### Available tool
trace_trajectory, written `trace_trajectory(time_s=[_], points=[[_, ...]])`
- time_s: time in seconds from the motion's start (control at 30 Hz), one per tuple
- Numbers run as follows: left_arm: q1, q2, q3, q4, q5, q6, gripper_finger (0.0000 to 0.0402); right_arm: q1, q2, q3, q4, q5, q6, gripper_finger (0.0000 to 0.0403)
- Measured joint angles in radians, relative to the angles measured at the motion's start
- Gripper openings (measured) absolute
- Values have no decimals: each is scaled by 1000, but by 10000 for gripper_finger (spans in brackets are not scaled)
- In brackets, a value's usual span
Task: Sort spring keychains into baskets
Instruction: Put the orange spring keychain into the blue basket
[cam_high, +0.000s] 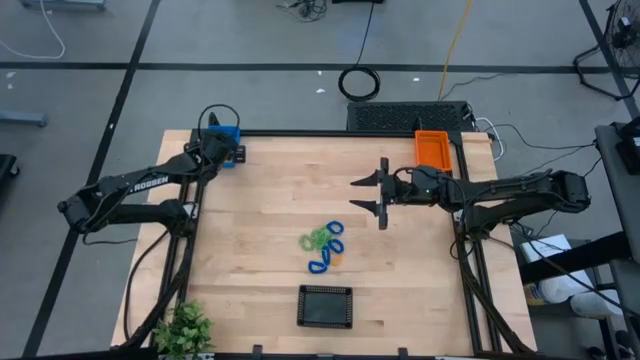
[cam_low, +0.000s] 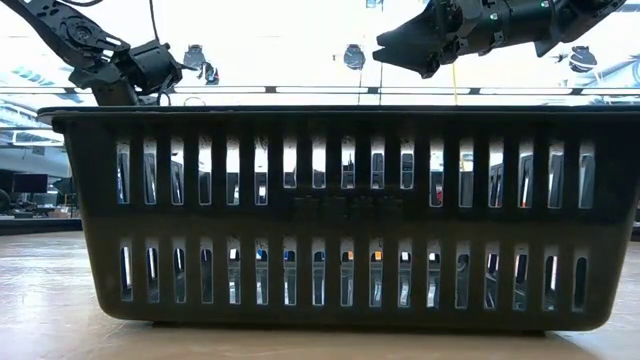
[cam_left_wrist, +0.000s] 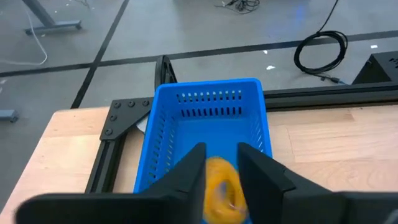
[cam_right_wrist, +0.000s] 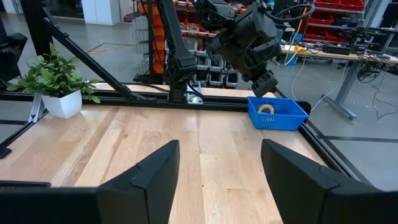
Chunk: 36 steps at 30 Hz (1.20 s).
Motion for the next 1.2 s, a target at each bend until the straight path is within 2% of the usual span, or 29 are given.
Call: trace_trajectory(time_s=[0.23,0.37,0.5,0.67,0.93,1.07,1.2], points=[[13,0,0,-19,35,21,178,0,0,0,0,0,0,212],[13,0,0,-16,61,54,198,0,0,0,0,0,0,212],[12,0,12,-14,115,151,206,0,0,0,0,0,0,212],[-17,-1,51,20,268,225,200,0,0,0,0,0,-2,212],[-125,-1,77,240,601,309,172,22,6,0,-9,-39,-5,212],[-186,-1,77,358,737,364,164,100,49,-1,-14,-108,-29,212],[-244,-1,77,422,771,402,162,221,121,4,-30,-103,-129,212]])
